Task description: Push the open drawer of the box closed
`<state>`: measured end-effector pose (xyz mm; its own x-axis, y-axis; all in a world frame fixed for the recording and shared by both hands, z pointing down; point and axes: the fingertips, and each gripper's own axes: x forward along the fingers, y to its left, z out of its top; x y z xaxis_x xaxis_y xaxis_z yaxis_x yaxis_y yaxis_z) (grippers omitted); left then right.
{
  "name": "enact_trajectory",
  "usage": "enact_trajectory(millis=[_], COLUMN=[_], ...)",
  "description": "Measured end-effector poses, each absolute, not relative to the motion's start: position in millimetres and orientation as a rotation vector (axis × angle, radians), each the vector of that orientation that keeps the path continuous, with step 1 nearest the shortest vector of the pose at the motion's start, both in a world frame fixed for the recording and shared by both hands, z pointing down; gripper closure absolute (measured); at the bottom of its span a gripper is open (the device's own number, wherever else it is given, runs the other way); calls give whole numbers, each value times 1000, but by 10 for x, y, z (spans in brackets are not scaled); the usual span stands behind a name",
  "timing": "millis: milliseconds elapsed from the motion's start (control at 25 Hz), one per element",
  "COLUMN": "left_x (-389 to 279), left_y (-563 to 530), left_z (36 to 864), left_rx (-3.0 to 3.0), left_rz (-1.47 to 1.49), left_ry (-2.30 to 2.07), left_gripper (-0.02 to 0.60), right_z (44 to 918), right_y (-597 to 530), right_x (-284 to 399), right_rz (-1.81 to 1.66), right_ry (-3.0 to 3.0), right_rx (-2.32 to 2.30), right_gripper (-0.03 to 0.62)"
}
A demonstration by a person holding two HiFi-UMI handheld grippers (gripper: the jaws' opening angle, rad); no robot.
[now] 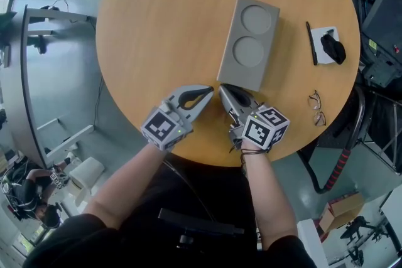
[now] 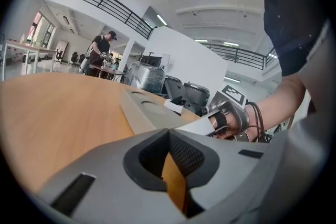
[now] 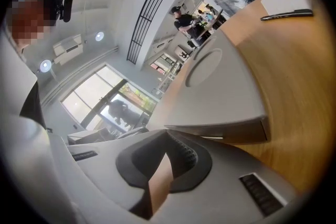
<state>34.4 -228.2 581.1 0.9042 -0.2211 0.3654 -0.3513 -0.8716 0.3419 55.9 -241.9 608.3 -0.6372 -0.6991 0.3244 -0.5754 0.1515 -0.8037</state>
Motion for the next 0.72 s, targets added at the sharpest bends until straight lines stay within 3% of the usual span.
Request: enact_trajectory(millis=[200, 720], left_x=[343, 525], left_y=[-2198, -1809], left_z=[5506, 3496], left_rx=[2692, 2827], left_rz=[410, 227], left_ry=[-370, -235], left_gripper=[549, 548], right_z=[5570, 3156], right_y=[-2379, -1858], right_x=[576, 863], right_rz=[-1344, -474], right_ry=[2439, 2801], right_rx=[-1253, -1251], right_gripper=[586, 586])
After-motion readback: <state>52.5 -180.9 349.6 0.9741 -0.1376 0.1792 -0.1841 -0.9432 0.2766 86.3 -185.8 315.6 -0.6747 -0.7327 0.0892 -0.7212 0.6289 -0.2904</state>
